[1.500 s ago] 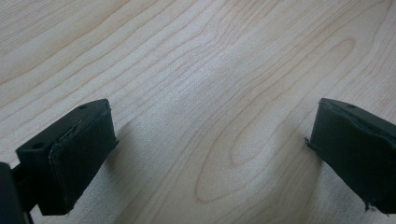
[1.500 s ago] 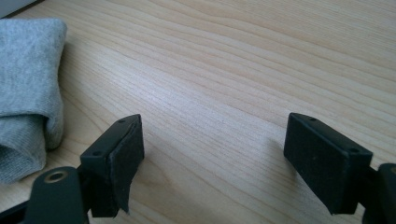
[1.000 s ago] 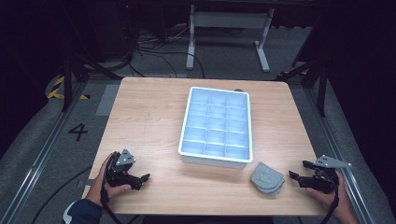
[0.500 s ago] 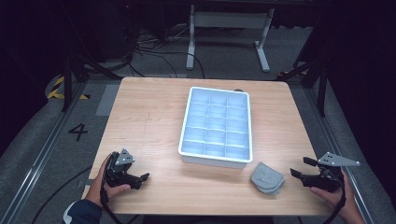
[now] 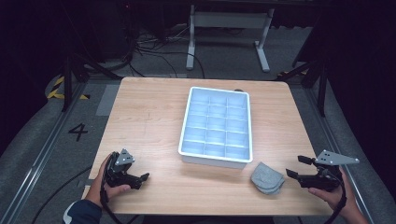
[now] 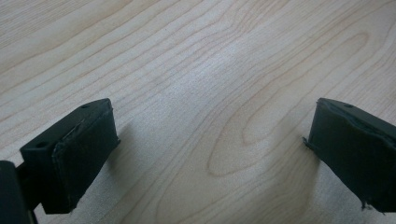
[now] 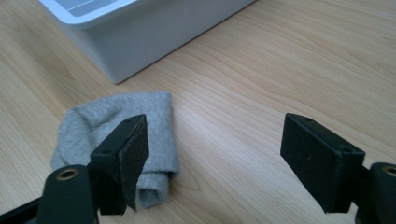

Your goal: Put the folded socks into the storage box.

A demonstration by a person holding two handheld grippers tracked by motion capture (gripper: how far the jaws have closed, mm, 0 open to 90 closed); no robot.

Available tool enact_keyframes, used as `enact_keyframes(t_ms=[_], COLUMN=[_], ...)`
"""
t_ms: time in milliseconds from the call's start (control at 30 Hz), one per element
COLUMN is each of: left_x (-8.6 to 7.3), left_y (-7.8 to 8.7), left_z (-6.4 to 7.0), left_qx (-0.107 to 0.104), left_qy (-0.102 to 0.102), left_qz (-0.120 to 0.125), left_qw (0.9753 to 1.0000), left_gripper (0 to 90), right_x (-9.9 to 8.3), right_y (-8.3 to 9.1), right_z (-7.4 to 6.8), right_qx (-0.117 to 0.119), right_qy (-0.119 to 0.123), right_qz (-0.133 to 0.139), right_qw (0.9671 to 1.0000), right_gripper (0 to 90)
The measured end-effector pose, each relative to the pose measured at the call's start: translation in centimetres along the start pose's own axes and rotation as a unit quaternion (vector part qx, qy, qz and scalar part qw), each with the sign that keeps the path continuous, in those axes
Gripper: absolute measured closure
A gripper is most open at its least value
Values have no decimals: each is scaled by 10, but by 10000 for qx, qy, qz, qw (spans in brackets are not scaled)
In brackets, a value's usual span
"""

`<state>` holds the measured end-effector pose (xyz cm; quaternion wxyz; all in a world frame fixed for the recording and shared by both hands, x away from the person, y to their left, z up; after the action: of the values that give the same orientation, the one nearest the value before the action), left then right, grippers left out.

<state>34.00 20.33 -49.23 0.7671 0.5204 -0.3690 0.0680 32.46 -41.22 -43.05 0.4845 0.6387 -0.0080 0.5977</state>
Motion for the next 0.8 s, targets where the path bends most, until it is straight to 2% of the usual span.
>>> enact_keyframes(t_ms=[67,133,300,500,733,800], left_x=[0,0,0,0,0,0], left_y=[0,0,0,0,0,0], left_z=[0,0,0,0,0,0], left_qx=[-7,-9,1,-1,4,2], left_qy=[3,3,-5,-4,3,5], left_qz=[7,7,-4,-4,2,3], left_qw=[10000,10000,10000,10000,10000,10000], left_gripper=[16,16,16,16,16,16], right_x=[5,9,13,12,5,4], right_y=[-4,-14,-35,-59,-73,-74], right_z=[-4,-11,-22,-32,-34,-34], right_qx=[82,220,559,736,859,843], right_qy=[31,171,257,376,160,153], right_qz=[-19,-160,-345,-671,-875,-850], right_qw=[10000,9995,9975,9943,9923,9927], right_gripper=[243,241,240,218,157,152])
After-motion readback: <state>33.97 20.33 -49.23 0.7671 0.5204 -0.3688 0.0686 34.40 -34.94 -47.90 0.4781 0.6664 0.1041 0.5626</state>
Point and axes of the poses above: each handheld gripper's, and its own axes: y roughly backward along the jaws, x roughly out of its top, z roughly to its right, the point moved 1 cm from there along -y, roughly forward along the jaws, and after that the axes turned 15 degrees about y, right-handed, at the moved point
